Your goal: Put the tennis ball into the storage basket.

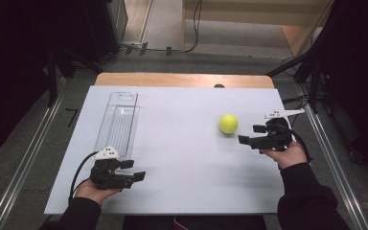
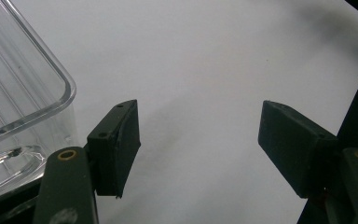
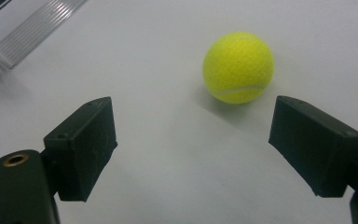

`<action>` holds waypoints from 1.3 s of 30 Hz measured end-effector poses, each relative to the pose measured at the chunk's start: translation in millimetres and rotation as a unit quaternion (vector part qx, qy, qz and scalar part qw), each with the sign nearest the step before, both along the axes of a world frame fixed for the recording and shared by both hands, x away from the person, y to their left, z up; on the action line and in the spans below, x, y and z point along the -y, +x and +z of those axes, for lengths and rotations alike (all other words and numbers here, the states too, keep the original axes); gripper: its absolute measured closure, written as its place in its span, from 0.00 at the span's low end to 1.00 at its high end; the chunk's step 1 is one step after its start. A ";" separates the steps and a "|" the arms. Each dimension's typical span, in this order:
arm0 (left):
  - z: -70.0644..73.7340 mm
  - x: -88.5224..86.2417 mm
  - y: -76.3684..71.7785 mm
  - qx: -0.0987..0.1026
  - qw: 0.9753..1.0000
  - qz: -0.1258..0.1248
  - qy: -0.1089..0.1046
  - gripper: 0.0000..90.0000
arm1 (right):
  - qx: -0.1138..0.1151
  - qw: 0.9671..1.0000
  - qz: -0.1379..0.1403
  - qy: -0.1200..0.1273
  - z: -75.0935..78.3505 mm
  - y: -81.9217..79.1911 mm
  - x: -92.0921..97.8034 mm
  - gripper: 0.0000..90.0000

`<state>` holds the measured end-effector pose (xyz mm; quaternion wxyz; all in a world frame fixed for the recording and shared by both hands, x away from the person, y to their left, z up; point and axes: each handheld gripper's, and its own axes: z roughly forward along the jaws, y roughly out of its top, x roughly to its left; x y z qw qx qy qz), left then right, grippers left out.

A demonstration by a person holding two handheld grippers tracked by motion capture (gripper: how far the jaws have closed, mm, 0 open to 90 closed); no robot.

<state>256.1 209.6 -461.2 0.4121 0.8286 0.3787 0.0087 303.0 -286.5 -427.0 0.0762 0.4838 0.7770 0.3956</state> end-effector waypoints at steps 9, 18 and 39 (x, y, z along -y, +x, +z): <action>0.5 -0.2 0.5 0.000 1.000 0.001 -0.003 0.33 | -0.003 1.000 -0.004 -0.005 -2.9 10.9 -1.0 0.14; -0.2 0.2 0.7 -0.003 1.000 -0.002 -0.002 0.33 | 0.001 1.000 -0.004 -0.007 1.2 23.0 -4.9 0.14; -1.1 -0.5 1.3 -0.005 1.000 -0.003 -0.001 0.33 | -0.001 1.000 -0.008 -0.014 2.8 50.4 -14.5 0.14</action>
